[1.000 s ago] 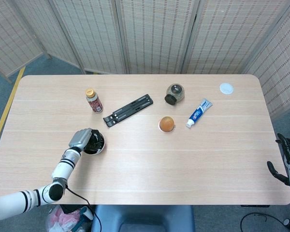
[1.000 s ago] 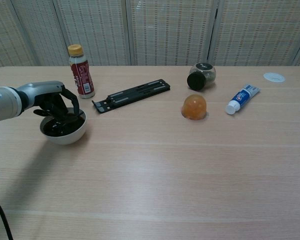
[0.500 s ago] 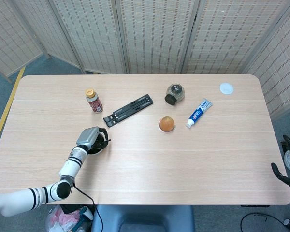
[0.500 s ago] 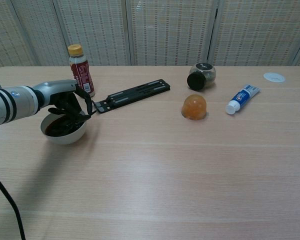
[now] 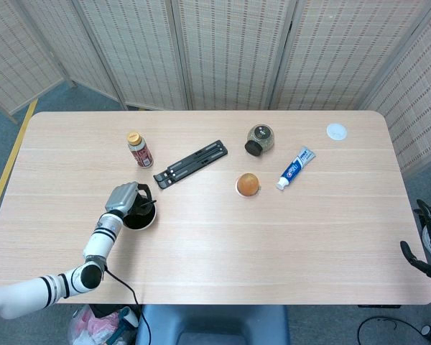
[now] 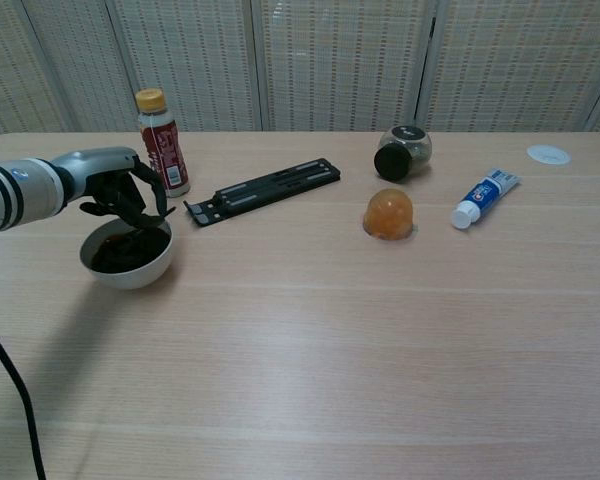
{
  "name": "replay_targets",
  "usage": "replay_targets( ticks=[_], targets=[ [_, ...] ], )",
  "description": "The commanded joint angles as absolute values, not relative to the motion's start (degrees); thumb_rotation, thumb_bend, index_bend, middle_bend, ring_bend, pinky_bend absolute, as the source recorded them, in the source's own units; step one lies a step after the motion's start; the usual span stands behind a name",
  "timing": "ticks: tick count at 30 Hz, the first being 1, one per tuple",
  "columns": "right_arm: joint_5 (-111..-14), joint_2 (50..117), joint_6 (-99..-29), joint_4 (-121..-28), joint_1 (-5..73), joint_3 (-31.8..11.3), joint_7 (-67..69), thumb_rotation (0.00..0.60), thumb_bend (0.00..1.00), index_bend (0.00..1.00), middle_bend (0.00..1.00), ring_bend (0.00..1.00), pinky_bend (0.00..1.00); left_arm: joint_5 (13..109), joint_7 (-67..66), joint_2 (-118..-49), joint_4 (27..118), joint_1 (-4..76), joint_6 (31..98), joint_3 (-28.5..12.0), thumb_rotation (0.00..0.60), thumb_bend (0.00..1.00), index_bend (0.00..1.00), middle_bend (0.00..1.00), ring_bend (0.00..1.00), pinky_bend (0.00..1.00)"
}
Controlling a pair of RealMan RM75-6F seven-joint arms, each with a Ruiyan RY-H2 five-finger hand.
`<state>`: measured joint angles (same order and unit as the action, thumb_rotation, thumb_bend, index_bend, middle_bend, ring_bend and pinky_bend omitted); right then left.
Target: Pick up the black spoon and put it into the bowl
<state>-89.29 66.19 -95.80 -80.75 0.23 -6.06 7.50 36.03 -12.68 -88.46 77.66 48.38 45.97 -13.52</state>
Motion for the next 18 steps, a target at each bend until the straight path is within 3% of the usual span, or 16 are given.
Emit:
replay_targets(
  ticks=[1,15,18],
  targets=[
    [-89.3,66.2,-95.7,-80.7,0.3,-6.1,7.5,0.6,0.24,0.09,0.27,0.2,0.15,36.7,-12.6,-87.2,79.3,47.6,46.0,-12.8,0.6,0.57,0.67,1.0,0.94,1.0],
    [-89.2,66.4,-96.3,-80.1,-0.1,-6.0,8.3,0.6,0.24,0.09,0.27,0.2,0.15,40.7,-12.4,-87.0,83.7,47.2,46.9,-11.8,0.6,0.57,0.67,1.0,0.94,1.0],
    [-89.0,66.3,-96.6,-80.0,-0.4,-6.0,8.6,0.6,0.24,0.09,0.27,0.2,0.15,40.3,-12.9,-87.5,83.6,47.6,47.2,-11.9,0.6,0.57,0.62,1.0,0.94,1.0]
  ],
)
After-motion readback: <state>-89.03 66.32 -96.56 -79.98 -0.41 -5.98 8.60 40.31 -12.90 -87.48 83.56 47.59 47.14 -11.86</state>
